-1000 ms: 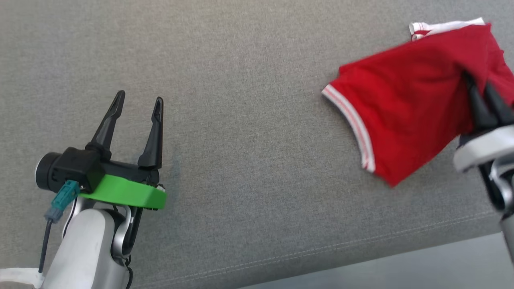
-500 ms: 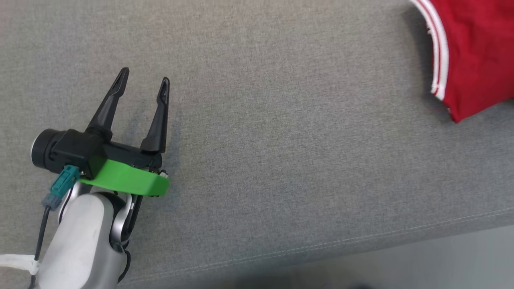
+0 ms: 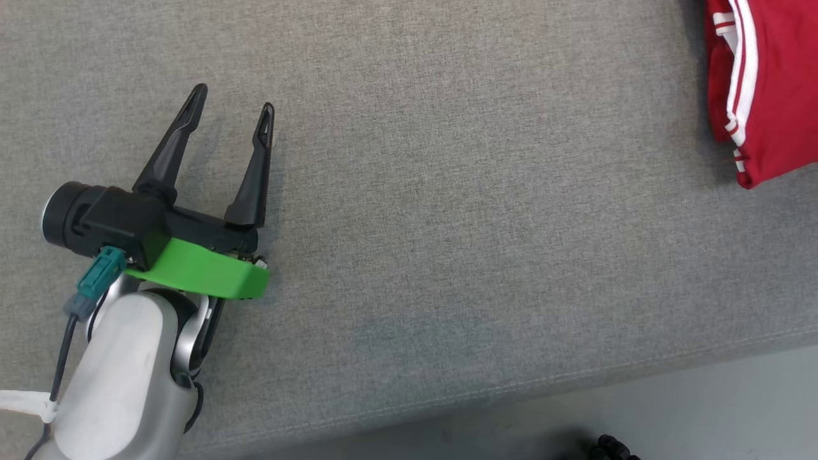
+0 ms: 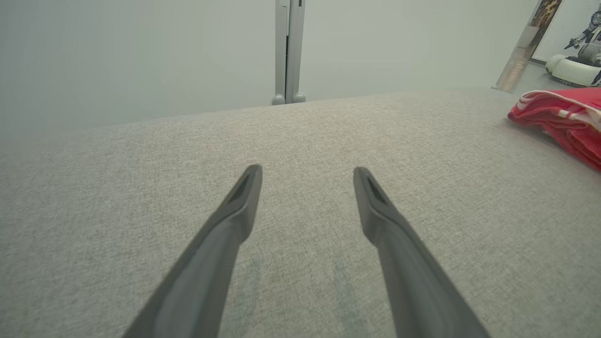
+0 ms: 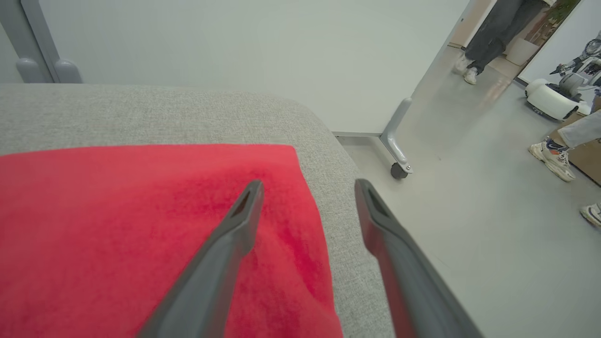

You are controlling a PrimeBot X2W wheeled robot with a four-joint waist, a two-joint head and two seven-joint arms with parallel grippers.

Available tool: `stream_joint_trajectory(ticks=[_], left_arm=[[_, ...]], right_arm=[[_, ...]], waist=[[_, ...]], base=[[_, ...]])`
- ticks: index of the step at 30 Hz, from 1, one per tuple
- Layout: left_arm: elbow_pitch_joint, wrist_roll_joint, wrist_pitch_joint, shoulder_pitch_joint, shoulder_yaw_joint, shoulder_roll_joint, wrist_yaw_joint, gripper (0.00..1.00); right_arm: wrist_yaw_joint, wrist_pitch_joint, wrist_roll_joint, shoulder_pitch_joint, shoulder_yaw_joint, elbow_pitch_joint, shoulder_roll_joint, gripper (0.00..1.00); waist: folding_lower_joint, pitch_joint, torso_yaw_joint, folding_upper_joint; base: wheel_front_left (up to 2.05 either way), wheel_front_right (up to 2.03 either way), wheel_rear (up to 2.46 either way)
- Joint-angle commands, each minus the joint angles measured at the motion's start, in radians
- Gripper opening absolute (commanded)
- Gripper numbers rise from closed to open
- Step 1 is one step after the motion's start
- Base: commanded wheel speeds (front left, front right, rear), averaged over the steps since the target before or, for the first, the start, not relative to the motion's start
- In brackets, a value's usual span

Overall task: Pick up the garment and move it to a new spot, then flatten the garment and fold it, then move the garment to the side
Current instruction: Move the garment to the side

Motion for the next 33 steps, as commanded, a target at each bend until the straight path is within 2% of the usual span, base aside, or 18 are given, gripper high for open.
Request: stream_joint_trajectory(ticks=[1,4,10,17,23,33], left_arm=[[0.001,0.002,-0.001,-0.017,0.001,0.010,0.000,1.00],[0.011,-0.004,-0.008,-0.009,0.007,0.013,0.007,1.00],[0.032,-0.016,-0.025,0.023,0.025,0.017,0.026,1.00],[0.051,-0.044,-0.052,0.067,0.059,0.011,0.049,1.00],[0.081,-0.069,-0.072,0.122,0.080,-0.005,0.062,1.00],[0.108,-0.092,-0.086,0.222,0.096,-0.017,0.069,1.00]], right_arm=[[-0.002,-0.011,-0.008,-0.010,-0.018,0.004,0.014,1.00],[-0.002,-0.021,-0.027,0.010,-0.037,-0.037,0.057,1.00],[-0.002,-0.020,-0.060,0.106,-0.079,-0.241,0.173,1.00],[-0.002,-0.021,-0.050,0.240,-0.036,-0.456,0.307,1.00],[-0.002,-0.021,-0.068,0.377,0.019,-0.563,0.379,1.00],[-0.002,-0.006,-0.089,0.572,0.095,-0.666,0.449,1.00]], waist=[[-0.0001,-0.004,-0.004,-0.0001],[-0.0001,-0.025,-0.011,-0.0001],[-0.0001,-0.093,-0.021,-0.0001],[-0.0001,-0.185,-0.014,-0.0001],[-0.0001,-0.274,0.020,-0.0001],[-0.0001,-0.396,0.057,-0.0001]], base=[[0.00,0.00,0.00],[0.00,0.00,0.00],[0.00,0.00,0.00],[0.00,0.00,0.00],[0.00,0.00,0.00],[0.00,0.00,0.00]])
